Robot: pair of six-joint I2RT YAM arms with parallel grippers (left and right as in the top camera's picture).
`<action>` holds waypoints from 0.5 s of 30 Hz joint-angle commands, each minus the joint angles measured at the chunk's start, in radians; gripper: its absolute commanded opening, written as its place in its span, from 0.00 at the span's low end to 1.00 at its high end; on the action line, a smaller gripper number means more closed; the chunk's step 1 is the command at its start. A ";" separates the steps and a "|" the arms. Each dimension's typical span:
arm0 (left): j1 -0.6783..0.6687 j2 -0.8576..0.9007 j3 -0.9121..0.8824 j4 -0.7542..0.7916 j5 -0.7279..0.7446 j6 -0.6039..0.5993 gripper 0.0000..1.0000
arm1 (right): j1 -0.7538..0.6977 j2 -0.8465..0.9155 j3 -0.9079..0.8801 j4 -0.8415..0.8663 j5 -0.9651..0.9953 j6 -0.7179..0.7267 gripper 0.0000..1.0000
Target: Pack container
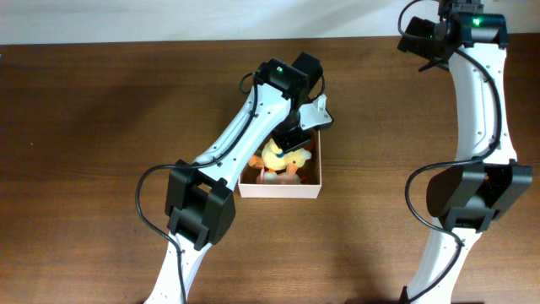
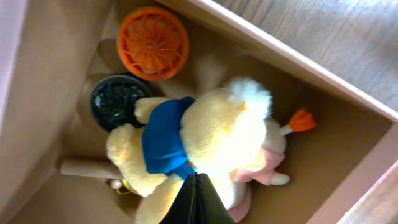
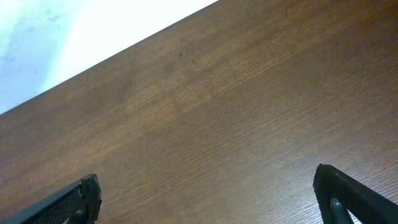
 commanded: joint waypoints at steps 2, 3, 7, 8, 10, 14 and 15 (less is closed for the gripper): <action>-0.003 -0.009 0.016 -0.004 0.058 -0.013 0.02 | 0.005 0.008 0.001 0.001 -0.002 0.011 0.99; -0.003 -0.009 0.016 -0.005 0.058 -0.013 0.02 | 0.005 0.008 0.001 0.001 -0.002 0.011 0.99; -0.003 -0.009 0.015 -0.014 0.085 -0.013 0.02 | 0.005 0.008 0.001 0.001 -0.002 0.011 0.99; -0.003 -0.009 0.015 -0.016 0.098 -0.013 0.02 | 0.005 0.008 0.001 0.001 -0.002 0.011 0.99; -0.003 -0.009 0.010 -0.011 0.103 -0.013 0.02 | 0.005 0.008 0.001 0.001 -0.002 0.011 0.99; -0.003 -0.008 -0.021 0.028 0.103 -0.013 0.02 | 0.005 0.008 0.001 0.001 -0.002 0.011 0.99; -0.003 -0.008 -0.030 0.035 0.103 -0.013 0.02 | 0.005 0.008 0.001 0.001 -0.002 0.011 0.99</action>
